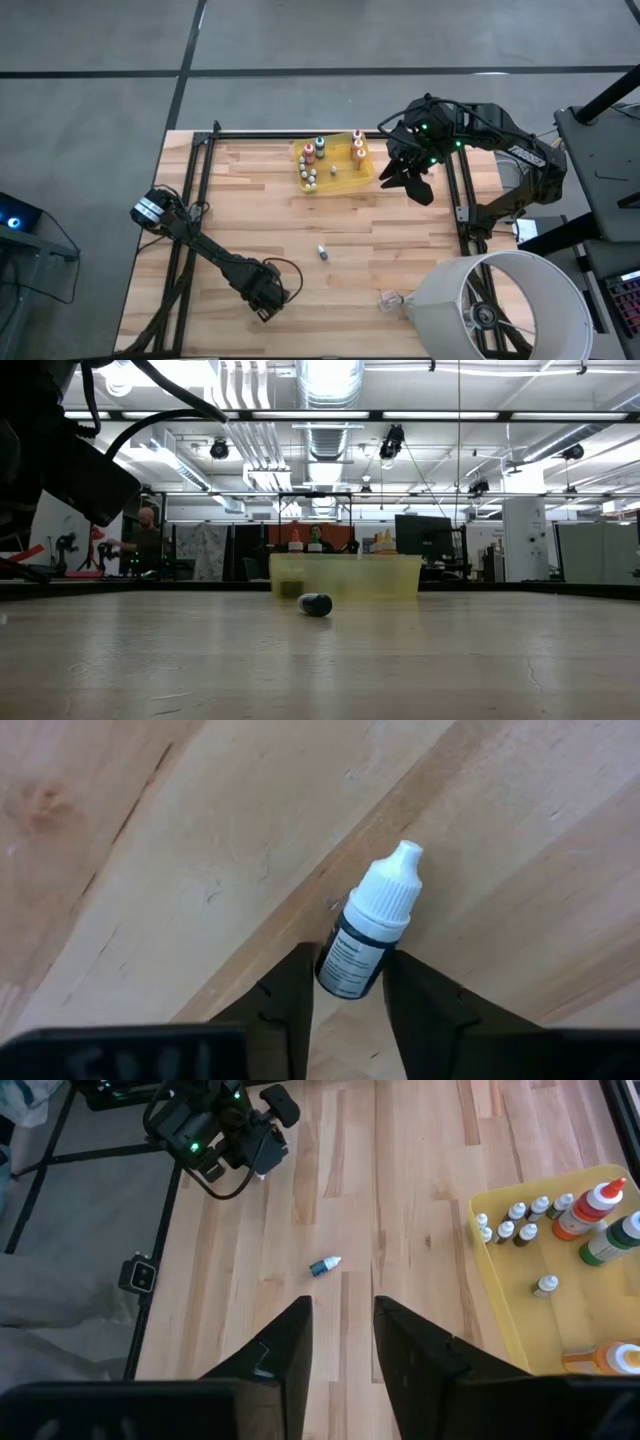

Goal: Pick & Place food coloring
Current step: Put the small black food coloring bottle into the yellow bin

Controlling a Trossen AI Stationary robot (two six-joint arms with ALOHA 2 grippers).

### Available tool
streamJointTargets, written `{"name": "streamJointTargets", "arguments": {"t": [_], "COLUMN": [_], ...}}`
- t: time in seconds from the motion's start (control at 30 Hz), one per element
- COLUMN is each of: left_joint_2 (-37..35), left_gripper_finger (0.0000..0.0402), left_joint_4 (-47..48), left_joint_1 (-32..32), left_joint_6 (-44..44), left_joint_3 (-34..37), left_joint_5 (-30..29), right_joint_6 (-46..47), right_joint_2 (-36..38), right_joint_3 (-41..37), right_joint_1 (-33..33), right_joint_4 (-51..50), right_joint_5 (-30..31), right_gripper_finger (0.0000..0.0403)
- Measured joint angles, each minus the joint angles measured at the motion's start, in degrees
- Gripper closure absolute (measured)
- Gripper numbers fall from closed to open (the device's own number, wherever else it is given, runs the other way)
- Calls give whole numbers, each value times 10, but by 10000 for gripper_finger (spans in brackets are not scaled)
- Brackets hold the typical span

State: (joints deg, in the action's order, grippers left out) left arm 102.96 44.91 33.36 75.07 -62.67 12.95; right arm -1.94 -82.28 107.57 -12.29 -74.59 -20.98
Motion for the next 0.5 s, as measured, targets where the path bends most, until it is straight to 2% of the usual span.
{"name": "streamJointTargets", "arguments": {"t": [0.27,0.5], "left_joint_2": [0,0], "left_gripper_finger": [332,333], "left_joint_4": [0,0], "left_joint_1": [0,0], "left_joint_6": [-2,-6], "left_joint_3": [0,0], "left_joint_5": [-2,-3], "right_joint_6": [0,0], "right_joint_2": [0,0], "right_joint_3": [0,0], "right_joint_1": [0,0], "right_joint_4": [0,1], "right_joint_5": [0,0], "right_gripper_finger": [304,310]}}
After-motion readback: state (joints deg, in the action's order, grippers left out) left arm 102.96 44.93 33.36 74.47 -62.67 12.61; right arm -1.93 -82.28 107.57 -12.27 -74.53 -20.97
